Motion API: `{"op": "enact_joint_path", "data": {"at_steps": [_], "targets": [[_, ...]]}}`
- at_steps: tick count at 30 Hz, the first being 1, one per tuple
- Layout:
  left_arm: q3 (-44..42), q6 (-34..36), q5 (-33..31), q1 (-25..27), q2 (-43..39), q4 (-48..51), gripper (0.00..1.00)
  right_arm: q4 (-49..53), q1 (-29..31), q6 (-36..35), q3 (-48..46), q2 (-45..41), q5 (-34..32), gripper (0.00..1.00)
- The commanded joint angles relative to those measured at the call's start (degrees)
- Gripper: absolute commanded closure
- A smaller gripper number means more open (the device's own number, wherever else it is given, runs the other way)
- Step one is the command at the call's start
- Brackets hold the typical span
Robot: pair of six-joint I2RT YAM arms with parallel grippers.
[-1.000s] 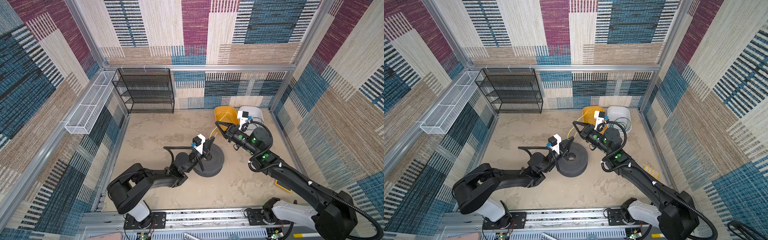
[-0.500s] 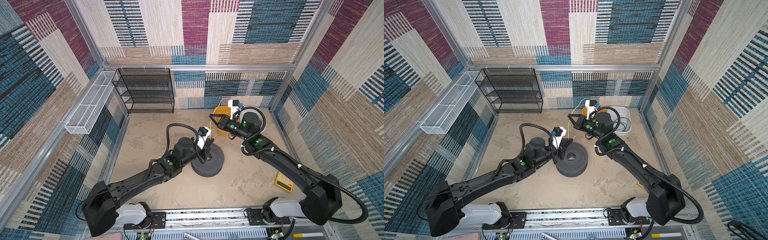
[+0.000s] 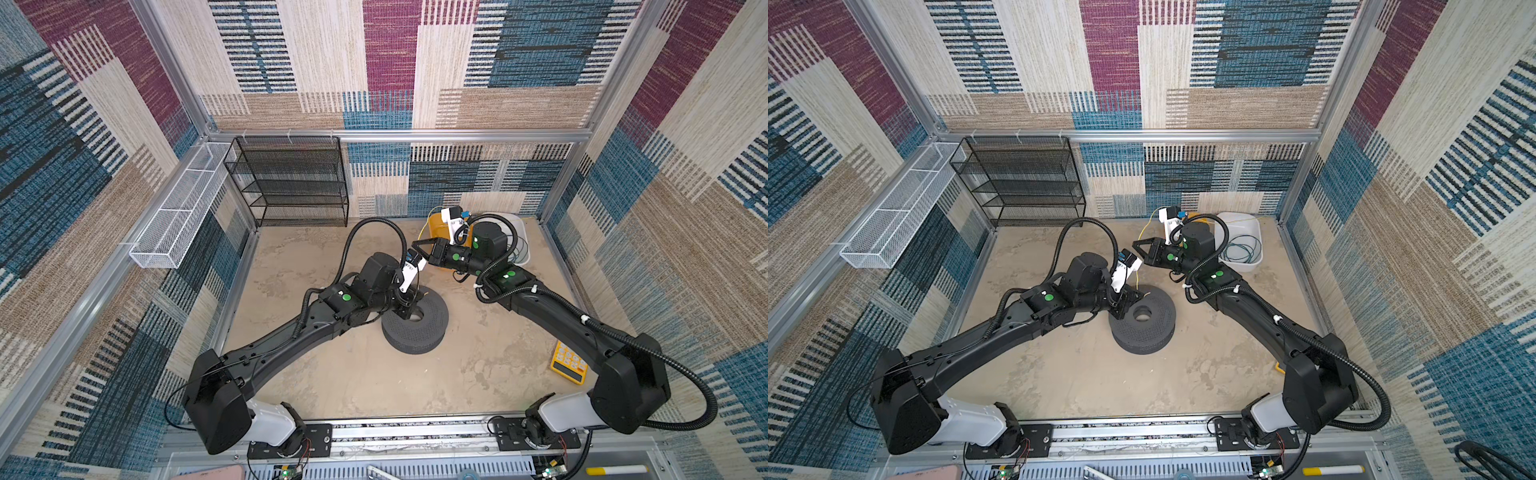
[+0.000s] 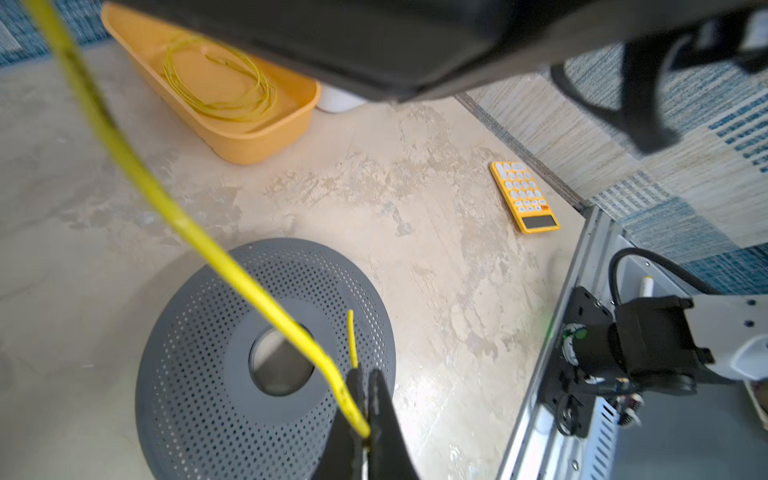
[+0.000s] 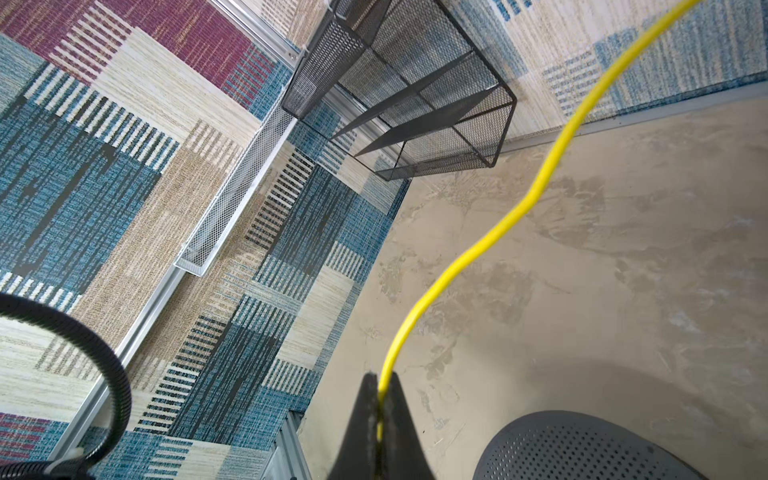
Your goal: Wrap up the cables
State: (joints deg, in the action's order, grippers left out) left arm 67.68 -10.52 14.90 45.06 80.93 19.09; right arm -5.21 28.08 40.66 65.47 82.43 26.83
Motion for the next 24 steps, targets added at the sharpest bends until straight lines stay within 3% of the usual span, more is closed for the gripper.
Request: {"op": "enact_joint_path", "data": {"at_steps": [1,6,11,17,24], "targets": [[-0.5,-1.1,12.4,-1.7,0.0,8.7,1.0,-7.0,-0.4,-0.6,-0.4,-0.9,-2.0,0.91],[0.8,-1.8,14.5,-4.9,-0.3,6.2,1.0,-8.4,-0.3,1.0,-4.8,-3.6,1.1,0.66],[4.8,0.0,16.4,-5.9,2.9,7.0,1.0,-10.4,-0.2,3.4,-11.1,-7.0,2.2,0.52],[8.5,0.9,17.1,-6.0,6.1,8.2,1.0,-11.1,0.0,4.3,-16.5,-10.4,2.7,0.51],[11.8,1.8,17.5,-6.1,7.9,10.3,1.0,-12.0,1.0,5.2,-17.3,-9.7,3.6,0.6]]}}
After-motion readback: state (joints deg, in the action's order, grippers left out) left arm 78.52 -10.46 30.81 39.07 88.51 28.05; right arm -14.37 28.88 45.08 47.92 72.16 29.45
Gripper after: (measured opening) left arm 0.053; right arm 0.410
